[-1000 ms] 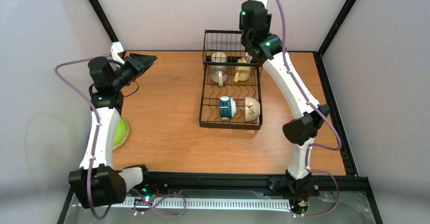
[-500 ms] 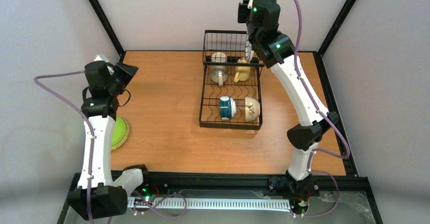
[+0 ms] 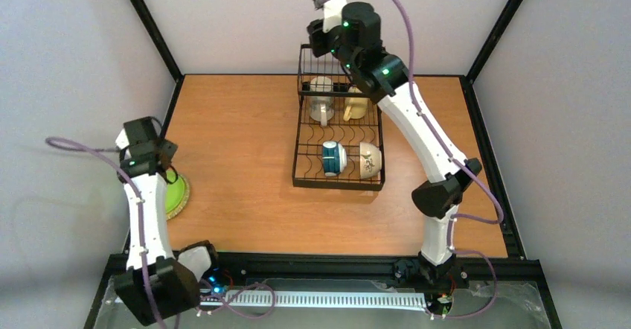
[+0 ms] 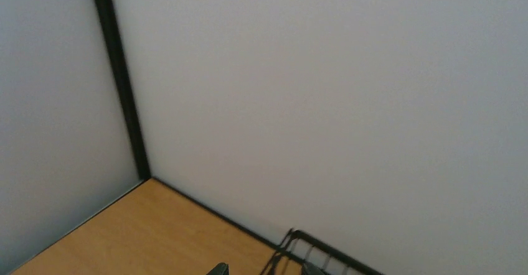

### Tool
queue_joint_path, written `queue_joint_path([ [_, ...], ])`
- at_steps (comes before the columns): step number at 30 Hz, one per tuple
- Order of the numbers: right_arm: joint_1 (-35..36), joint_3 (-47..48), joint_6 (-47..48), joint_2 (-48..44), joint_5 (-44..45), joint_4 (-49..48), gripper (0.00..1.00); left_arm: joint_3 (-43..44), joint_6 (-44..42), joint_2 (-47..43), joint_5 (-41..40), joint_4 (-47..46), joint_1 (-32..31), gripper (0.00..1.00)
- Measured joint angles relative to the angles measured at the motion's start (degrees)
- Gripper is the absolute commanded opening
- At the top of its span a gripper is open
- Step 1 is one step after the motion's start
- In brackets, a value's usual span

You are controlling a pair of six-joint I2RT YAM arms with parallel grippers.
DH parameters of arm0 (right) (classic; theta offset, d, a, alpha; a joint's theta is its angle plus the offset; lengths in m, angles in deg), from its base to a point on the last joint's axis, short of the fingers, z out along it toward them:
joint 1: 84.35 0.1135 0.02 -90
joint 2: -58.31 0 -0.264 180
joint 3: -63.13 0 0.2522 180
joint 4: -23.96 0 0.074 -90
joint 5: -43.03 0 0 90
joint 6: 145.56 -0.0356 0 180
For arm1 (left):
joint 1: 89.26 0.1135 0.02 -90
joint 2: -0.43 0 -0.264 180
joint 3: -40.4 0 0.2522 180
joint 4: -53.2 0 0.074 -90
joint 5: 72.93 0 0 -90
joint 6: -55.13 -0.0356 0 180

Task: Load the mixed dishes into the dish rack
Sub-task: Move the plate to the center of the board.

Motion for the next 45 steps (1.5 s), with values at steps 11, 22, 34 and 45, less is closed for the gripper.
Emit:
queue_joint_path([
  [11,4.5,-2.8,0.4,3.9,-8.2,1.8,0.67,-8.9,0.0,1.5,9.4,-0.8,18.2,1.00],
  [22,5.3,-9.8,0.3,3.9,-10.6,0.3,0.67,-15.7,1.7,3.0,14.9,-2.9,26.4,1.00],
  [34,5.7,-15.9,0.1,3.8,-12.3,-2.7,0.68,-16.4,4.8,-3.4,1.2,-2.2,26.6,1.00],
  [45,5.7,-18.8,0.0,3.8,-14.5,-4.4,0.68,-20.6,13.9,-7.7,-9.9,1.3,26.6,0.99],
])
